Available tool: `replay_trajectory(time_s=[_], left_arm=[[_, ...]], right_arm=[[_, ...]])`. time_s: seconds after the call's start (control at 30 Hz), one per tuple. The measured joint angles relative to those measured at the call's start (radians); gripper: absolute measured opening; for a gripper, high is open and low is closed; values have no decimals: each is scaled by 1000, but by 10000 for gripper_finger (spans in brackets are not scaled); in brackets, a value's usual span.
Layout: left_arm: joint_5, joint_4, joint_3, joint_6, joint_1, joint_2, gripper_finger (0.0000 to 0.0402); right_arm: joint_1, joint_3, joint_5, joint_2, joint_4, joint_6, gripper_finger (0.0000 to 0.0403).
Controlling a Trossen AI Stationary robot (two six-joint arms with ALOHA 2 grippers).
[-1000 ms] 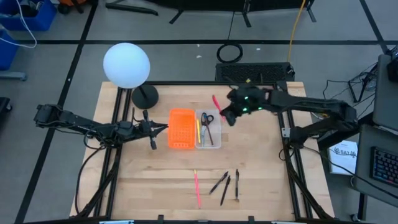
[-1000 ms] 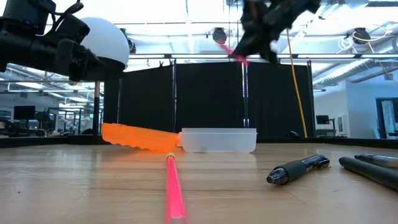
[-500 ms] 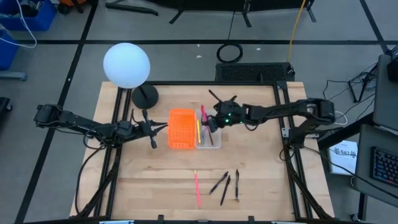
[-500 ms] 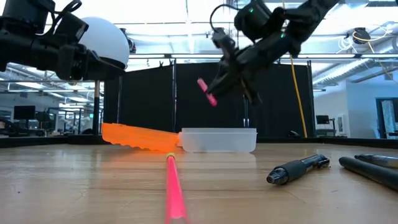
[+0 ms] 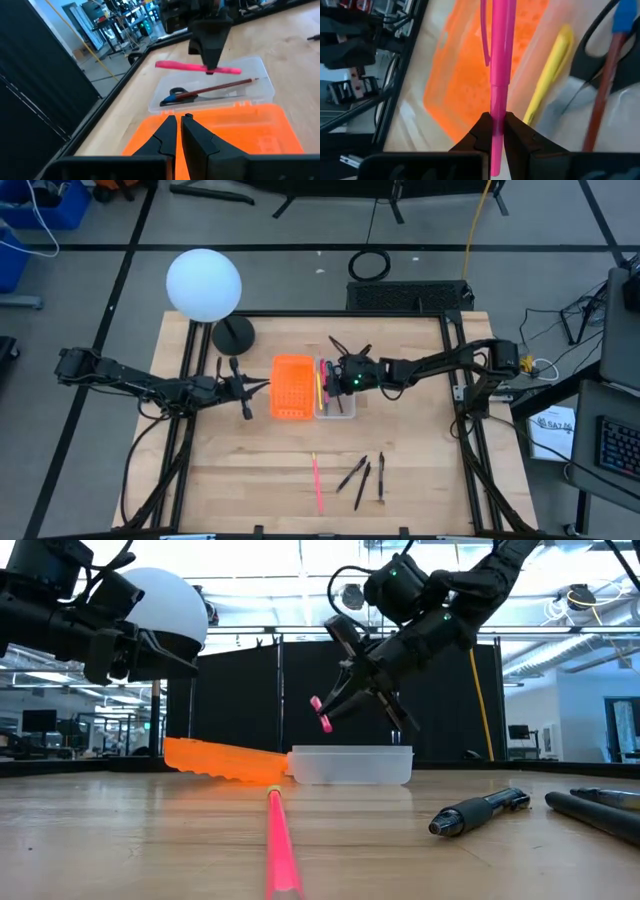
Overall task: Pick & place school supplies into a supply box
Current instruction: Put the pink pen into the orange supply box
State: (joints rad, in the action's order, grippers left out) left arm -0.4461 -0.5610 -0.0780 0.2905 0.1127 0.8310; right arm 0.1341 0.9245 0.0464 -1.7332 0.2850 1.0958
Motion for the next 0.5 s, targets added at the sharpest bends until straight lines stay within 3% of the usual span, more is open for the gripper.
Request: replay_trajectory(time_s=[0.23, 0.5], left_arm=[[-1, 18, 0, 3, 0, 0, 31], [-2, 19, 0, 42, 0, 0, 31]], right_arm=[[-11, 0, -157, 0, -31, 61, 19], [-3, 0, -172, -1, -50, 69, 19]])
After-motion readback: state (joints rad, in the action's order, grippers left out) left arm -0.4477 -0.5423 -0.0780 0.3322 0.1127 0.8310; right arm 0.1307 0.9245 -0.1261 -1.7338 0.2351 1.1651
